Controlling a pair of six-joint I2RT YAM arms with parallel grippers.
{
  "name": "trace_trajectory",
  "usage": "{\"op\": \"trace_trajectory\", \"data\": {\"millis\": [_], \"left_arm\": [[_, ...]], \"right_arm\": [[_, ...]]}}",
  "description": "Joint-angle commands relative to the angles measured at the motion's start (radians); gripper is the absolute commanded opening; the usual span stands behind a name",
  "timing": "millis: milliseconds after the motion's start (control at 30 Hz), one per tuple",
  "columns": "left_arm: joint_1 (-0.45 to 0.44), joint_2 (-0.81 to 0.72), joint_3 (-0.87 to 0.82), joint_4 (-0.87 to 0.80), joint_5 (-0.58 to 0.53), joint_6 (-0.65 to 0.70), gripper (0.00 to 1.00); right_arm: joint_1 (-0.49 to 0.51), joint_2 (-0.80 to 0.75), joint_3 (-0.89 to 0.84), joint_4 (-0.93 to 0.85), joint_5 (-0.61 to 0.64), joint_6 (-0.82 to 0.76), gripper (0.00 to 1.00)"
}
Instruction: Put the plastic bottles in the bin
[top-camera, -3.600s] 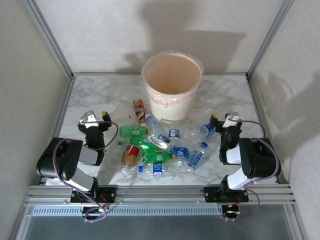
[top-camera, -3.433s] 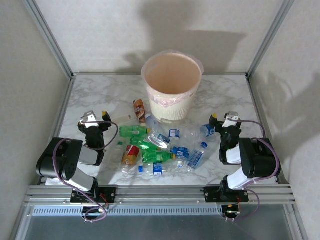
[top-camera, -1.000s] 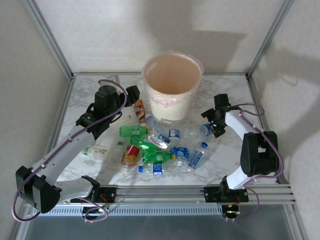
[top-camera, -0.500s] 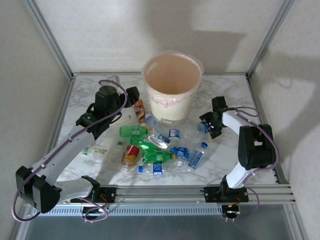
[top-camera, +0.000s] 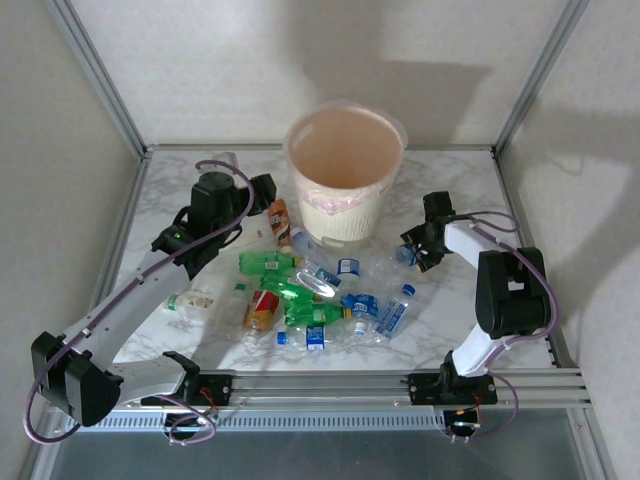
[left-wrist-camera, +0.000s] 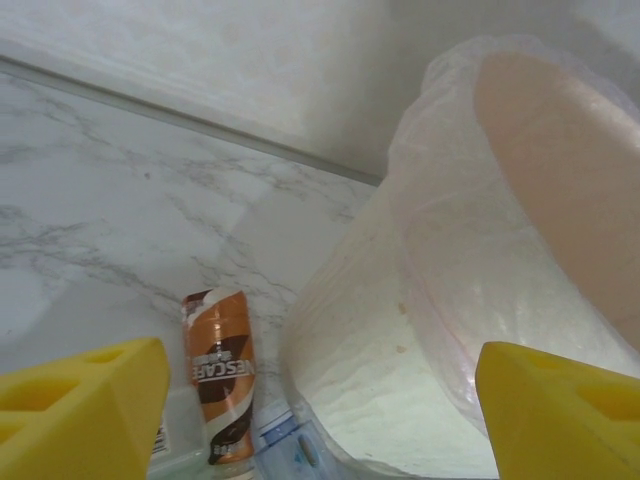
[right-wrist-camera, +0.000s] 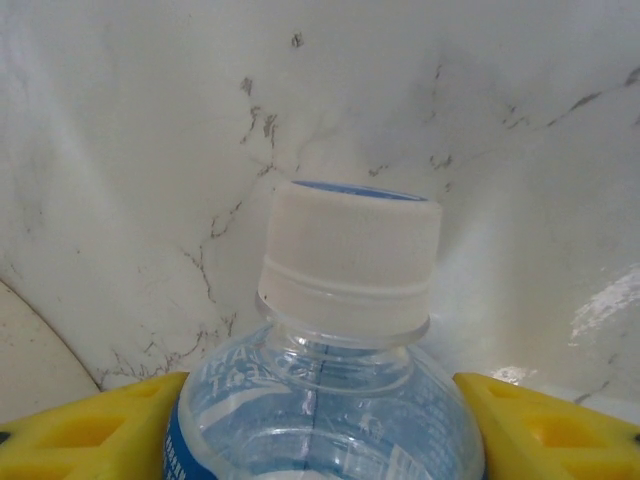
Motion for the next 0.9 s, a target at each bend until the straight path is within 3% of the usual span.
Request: {"op": "trace_trajectory", "data": {"millis": [0, 233, 433, 667, 867], "left_arm": [[-0.005, -0.024, 0.036, -0.063, -0.108, -0.035, 0.8], [0.047, -0.016, 0.072, -0.161, -0.164, -0.135, 0.81], [0.105, -0.005, 0.065, -0.215, -0.152, -0.219, 0.8], [0.134, 0.024, 0.051, -0.24, -0.114, -0.284, 0.77], [0.139, 0.034, 0.046, -0.245, -0.108, -0.294, 0.77]], "right_arm": [[0.006, -0.074, 0.05, -0.062, 0.066, -0.024, 0.6], [0.005, -0.211, 0.212, -0.247, 0.222, -0.106, 0.57], [0.005, -0.257, 0.495, -0.401, 0.319, -0.189, 0.56], [0.024, -0.165, 0.897, -0.47, 0.291, -0.287, 0.55], [0.133, 0.01, 1.236, -0.512, 0.297, -0.362, 0.56]]}}
